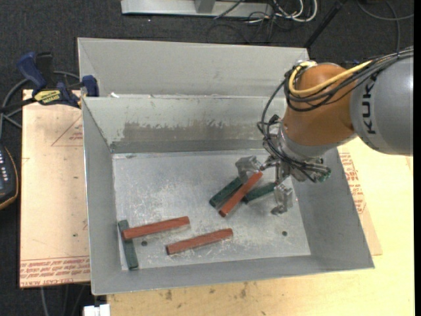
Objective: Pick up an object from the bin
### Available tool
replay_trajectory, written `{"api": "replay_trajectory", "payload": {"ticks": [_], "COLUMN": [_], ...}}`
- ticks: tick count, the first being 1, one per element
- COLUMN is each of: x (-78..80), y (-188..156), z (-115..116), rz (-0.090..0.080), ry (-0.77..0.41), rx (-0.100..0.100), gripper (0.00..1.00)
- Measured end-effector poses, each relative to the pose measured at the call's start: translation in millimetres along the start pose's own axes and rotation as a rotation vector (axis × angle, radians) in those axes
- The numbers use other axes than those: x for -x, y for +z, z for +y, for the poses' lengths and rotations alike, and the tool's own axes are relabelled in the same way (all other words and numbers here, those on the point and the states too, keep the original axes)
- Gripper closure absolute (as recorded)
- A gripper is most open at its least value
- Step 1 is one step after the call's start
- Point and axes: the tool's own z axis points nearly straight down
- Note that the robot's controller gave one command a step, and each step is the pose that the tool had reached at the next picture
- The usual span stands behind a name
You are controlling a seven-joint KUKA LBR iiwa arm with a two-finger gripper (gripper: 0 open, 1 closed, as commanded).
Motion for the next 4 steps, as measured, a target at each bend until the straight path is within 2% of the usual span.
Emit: {"api": "replay_trajectory", "payload": {"ticks": [1,2,3,4], "x": [44.2,44.2,45.1,34.3], "y": [58.3,54.6,-71.9,-184.9], "z": [11.7,9.5,3.8,34.1], "rz": [-0.004,-0.006,-0.012,-0.011], "ry": [-0.135,-0.132,-0.059,-0.206], "rx": [-0.005,-0.008,-0.014,-0.014], "gripper": [0.00,1.00,1.00,1.00]}}
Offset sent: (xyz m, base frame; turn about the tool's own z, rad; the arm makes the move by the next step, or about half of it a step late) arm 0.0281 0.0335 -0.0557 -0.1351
